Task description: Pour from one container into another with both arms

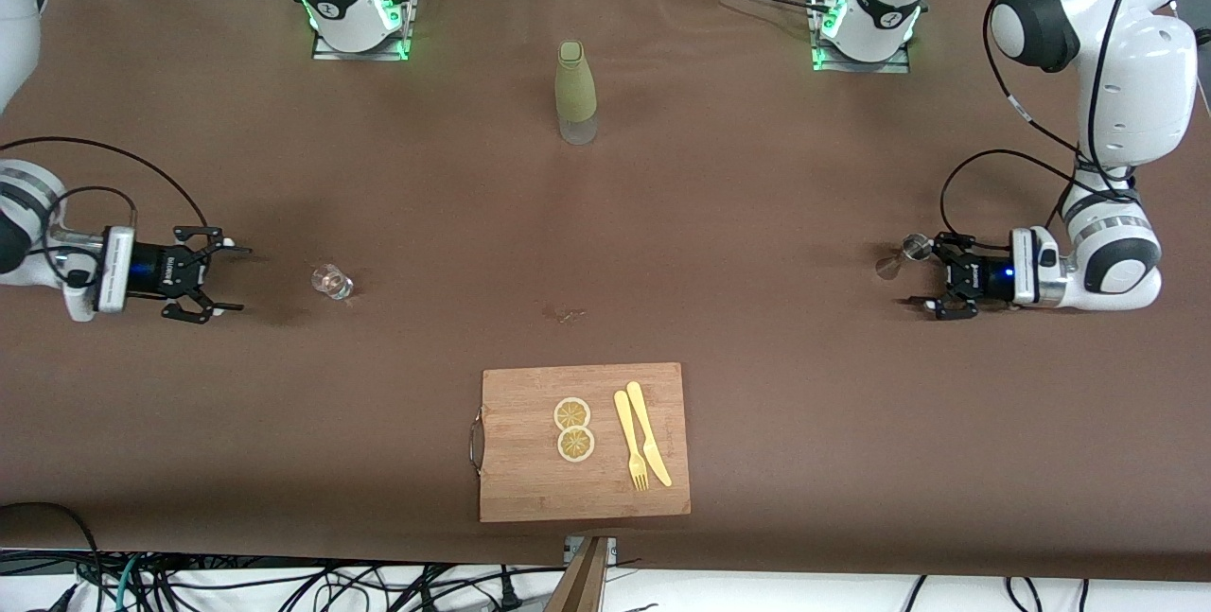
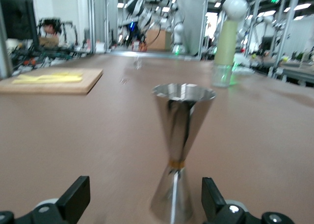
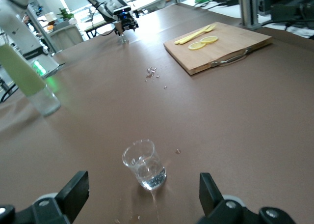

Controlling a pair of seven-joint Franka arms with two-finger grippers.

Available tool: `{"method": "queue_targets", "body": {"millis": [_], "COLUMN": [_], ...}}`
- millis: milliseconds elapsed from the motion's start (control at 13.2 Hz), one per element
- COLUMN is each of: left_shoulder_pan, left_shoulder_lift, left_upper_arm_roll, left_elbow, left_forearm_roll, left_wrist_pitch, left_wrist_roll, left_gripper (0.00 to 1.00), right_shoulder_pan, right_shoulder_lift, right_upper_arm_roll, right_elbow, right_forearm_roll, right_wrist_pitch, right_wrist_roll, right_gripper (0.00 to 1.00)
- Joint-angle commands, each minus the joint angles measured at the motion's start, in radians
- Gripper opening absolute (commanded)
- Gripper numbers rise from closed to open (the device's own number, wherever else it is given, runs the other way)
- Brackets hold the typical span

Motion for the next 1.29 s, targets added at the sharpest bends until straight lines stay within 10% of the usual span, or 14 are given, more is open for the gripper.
{"method": "queue_targets", "body": {"millis": [0,607,1214], "left_shoulder_pan": [0.008,-0.035,-0.177], "left_shoulder_lift": [-0.02,-0.137,-0.37], "left_upper_arm_roll": [0.008,0.014,-0.009], "left_elbow": [0.058,0.199,0.21], "left_forearm_roll": [0.094,0.377,0.634], "left_wrist_pitch": [0.054,0.11,0.102], "left_wrist_roll": [-0.17,-0.948,-1.709], "left_gripper": [1.0,1.0,1.0], "right_shoulder_pan": [0.012,0.118,0.341], "right_shoulder_lift": [-0.098,-0.316,-0.582], "right_upper_arm_roll": [-0.004,-0.002,-0.007], "right_elbow": [-0.012,0.032,-0.021], "right_forearm_roll": [-0.076,-0.3,-0.78], "right_wrist_pitch": [0.001,0.004,-0.001], "right_wrist_roll": [0.204,0.781,1.601], "right_gripper": [1.0,1.0,1.0]}}
